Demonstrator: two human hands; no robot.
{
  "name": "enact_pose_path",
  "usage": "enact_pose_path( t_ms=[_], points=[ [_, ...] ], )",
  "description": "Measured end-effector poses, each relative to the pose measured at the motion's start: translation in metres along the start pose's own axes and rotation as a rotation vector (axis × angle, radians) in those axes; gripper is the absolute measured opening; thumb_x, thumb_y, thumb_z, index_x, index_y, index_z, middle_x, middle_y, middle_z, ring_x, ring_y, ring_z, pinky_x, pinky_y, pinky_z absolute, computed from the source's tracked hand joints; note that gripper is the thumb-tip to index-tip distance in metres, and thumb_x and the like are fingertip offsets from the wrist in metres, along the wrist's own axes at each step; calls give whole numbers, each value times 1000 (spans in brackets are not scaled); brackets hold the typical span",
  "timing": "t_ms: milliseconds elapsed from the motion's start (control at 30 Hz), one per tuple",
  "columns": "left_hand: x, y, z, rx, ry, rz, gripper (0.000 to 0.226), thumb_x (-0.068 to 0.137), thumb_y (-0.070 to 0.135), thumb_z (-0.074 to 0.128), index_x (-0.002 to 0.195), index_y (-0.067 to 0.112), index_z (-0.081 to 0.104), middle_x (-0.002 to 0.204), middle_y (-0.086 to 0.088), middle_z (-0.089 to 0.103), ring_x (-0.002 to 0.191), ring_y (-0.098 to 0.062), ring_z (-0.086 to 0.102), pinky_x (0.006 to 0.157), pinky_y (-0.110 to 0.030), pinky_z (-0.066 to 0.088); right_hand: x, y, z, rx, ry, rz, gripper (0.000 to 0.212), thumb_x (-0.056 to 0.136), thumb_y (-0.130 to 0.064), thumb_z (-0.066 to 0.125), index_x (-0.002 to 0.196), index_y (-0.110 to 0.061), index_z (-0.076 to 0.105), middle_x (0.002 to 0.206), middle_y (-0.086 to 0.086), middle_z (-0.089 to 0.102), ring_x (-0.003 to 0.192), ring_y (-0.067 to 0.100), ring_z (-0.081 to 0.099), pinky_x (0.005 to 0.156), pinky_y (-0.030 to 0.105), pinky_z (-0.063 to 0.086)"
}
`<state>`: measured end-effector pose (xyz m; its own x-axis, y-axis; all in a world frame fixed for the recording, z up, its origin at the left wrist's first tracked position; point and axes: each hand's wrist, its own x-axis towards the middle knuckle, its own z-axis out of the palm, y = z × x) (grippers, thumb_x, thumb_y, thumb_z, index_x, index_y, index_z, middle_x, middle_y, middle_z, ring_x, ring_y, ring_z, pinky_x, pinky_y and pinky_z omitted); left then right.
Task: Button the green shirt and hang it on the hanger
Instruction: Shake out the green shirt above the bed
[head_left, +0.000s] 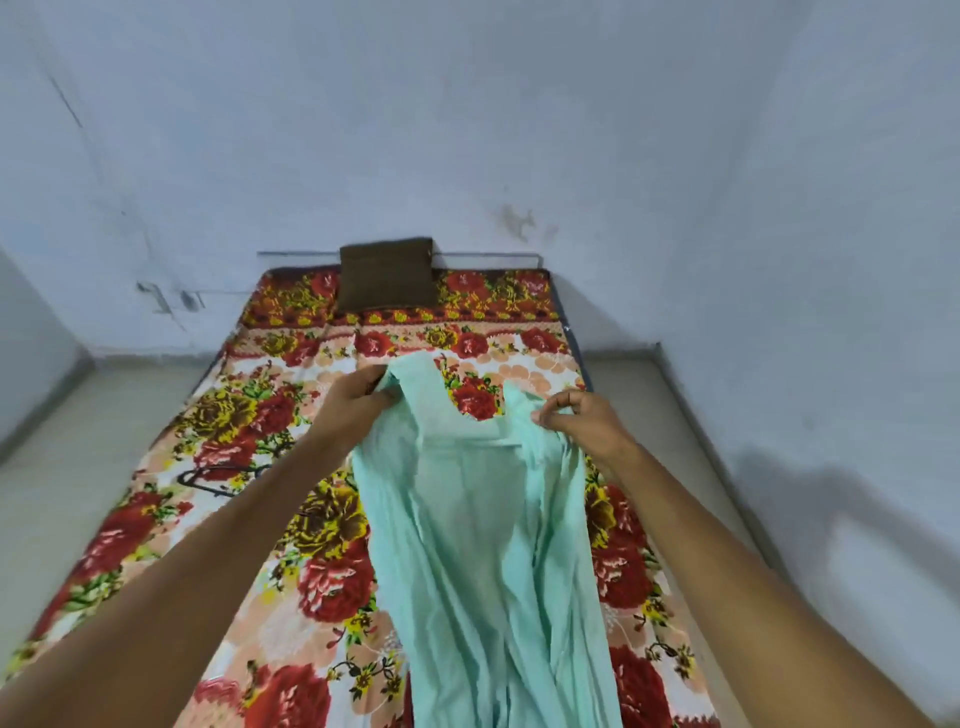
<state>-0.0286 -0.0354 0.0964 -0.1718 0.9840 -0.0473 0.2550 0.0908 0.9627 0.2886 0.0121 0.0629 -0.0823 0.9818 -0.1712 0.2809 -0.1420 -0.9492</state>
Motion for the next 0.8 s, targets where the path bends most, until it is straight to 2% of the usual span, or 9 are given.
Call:
enact_pose_path(
  t_ms=[133,233,367,433,500,600,667,767,800],
  points=[
    [-65,79,-52,101,167,223,19,79,22,64,88,9,75,77,-10,72,70,-13,58,62,-29,46,-73,-81,-21,208,5,19,48,83,-24,85,124,-8,67,128,13,71,118,30,69,107,45,54],
    [-123,135,-88,221,157,332,17,82,9,62,95,8,72,80,-12,70,73,-14,56,60,-27,43,-147,-141,-33,1,-160,48,45,86,-24,83,124,-4,70,114,13,78,103,29,75,94,43,61],
    [-206,180,-115,370,87,443,28,81,-7,57,100,12,62,80,-6,63,63,-6,53,51,-19,42,-241,-199,-15,-787,-218,33,38,93,-18,74,119,9,70,105,18,72,83,24,62,69,33,51],
    [-244,193,-125,433,24,508,29,80,-11,55,101,9,59,84,-10,64,65,-6,54,55,-23,43,-285,-219,-3,-919,-200,25,35,91,-17,74,121,0,74,111,12,75,75,18,61,65,28,50],
    [-273,202,-131,416,-19,520,31,81,-12,56,104,9,60,88,-6,68,73,-13,60,63,-26,46,-317,-228,6,-781,-180,16,34,92,-12,72,125,-6,73,113,8,73,79,15,63,68,27,54],
    [-317,215,-139,303,42,452,35,81,-5,66,107,19,63,90,9,69,79,-7,63,63,-21,49,-363,-238,14,-166,-80,-41,37,91,14,58,121,-3,71,111,12,71,93,21,67,88,38,60],
    [-333,220,-142,332,92,402,27,82,2,70,105,17,66,93,3,71,82,-12,64,64,-23,49,-385,-242,14,114,-129,-22,36,92,21,49,110,-2,71,100,12,74,87,20,71,77,33,65],
    [-361,219,-149,440,138,314,26,81,10,75,106,6,70,100,-9,73,90,-25,67,74,-31,52,-419,-242,12,-107,-240,37,17,99,6,57,113,11,65,90,12,76,79,16,70,74,24,58],
    [-369,217,-151,474,143,281,27,79,11,77,105,5,71,100,-11,74,90,-27,68,74,-31,51,-427,-241,12,-292,-225,45,30,97,-5,67,119,15,63,97,14,71,85,20,63,80,26,51]
  ],
)
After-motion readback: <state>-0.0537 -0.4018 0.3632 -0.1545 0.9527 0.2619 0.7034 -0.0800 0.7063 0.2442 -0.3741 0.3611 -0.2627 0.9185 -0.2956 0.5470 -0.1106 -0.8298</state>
